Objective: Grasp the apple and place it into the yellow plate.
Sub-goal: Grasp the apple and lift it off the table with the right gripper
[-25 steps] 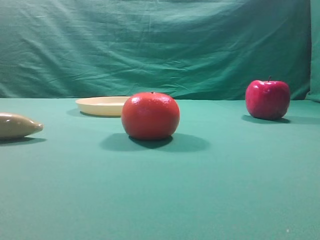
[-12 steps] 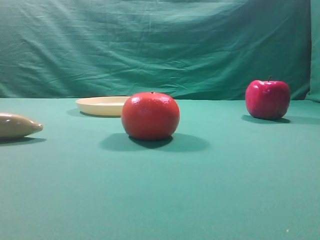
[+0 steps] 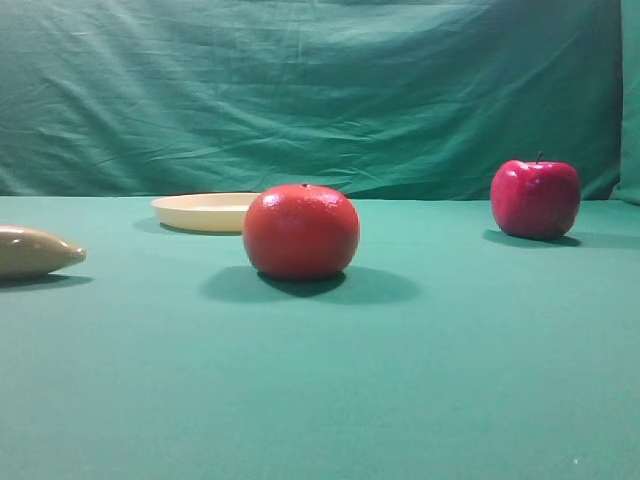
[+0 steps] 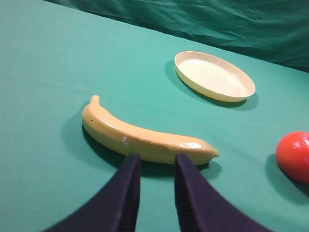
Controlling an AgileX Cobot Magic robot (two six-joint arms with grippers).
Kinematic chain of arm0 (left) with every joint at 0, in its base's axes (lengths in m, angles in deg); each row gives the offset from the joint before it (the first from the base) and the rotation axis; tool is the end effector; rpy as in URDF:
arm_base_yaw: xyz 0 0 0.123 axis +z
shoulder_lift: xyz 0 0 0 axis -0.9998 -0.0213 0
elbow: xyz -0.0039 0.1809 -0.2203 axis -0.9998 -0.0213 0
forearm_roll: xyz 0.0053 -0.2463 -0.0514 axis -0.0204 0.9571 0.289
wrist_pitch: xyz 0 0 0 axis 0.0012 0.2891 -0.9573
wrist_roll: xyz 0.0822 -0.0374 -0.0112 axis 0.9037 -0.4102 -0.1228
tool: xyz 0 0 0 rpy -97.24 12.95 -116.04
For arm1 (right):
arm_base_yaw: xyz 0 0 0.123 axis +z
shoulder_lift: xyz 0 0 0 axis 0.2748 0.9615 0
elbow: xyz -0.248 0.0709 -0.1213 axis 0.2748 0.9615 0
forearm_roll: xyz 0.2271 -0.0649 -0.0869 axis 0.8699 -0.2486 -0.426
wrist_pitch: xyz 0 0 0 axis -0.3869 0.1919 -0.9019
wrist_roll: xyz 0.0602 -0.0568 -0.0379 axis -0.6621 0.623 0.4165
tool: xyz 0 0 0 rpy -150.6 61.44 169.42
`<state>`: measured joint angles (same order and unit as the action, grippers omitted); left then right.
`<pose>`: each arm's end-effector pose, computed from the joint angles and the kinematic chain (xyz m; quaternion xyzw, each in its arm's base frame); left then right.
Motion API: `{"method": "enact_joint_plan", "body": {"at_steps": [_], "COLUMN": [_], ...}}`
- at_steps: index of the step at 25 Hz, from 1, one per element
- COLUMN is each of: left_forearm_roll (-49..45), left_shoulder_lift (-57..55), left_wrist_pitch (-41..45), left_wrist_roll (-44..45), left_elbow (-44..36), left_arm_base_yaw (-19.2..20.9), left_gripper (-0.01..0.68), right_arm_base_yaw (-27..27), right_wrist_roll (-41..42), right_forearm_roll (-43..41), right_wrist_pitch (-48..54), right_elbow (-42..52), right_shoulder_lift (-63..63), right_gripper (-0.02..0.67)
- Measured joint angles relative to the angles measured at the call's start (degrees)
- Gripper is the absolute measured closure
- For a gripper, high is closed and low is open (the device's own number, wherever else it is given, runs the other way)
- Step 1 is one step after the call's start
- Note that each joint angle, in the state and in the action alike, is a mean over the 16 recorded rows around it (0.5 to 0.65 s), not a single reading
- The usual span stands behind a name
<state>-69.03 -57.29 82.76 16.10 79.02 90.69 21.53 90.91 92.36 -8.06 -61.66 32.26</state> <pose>0.0530 -0.0088 0.1789 -0.0155 0.7831 -0.0655 0.6183 0.0538 0.0084 0.1787 -0.0629 0.7766 0.0323 0.6260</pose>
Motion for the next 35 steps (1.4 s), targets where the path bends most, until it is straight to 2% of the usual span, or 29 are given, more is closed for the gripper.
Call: {"method": "enact_joint_plan", "body": {"at_steps": [9,15,24,35], "left_forearm_roll": [0.00,0.00,0.00,0.00], "left_shoulder_lift": [0.00,0.00,0.00,0.00], "left_wrist_pitch": [0.00,0.00,0.00,0.00], "left_wrist_roll": [0.00,0.00,0.00,0.00], "left_elbow": [0.00,0.00,0.00,0.00], "left_arm_base_yaw": [0.00,0.00,0.00,0.00], "left_gripper": [0.516,0.516,0.516,0.516], "right_arm_base_yaw": [0.00,0.00,0.00,0.00], "right_wrist_roll": [0.06,-0.73,-1.17,4.41], "right_forearm_roll": [1.11,2.21,3.31,5.98], "right_wrist_pitch": [-10.08,-10.53,-1.21,0.04], "right_elbow": [-2.57,-9.57,-26.52,-41.17], "right_shoulder_lift": [1.07,7.17,27.59,54.21], "right_gripper": [0.649,0.649,0.649,0.649]}}
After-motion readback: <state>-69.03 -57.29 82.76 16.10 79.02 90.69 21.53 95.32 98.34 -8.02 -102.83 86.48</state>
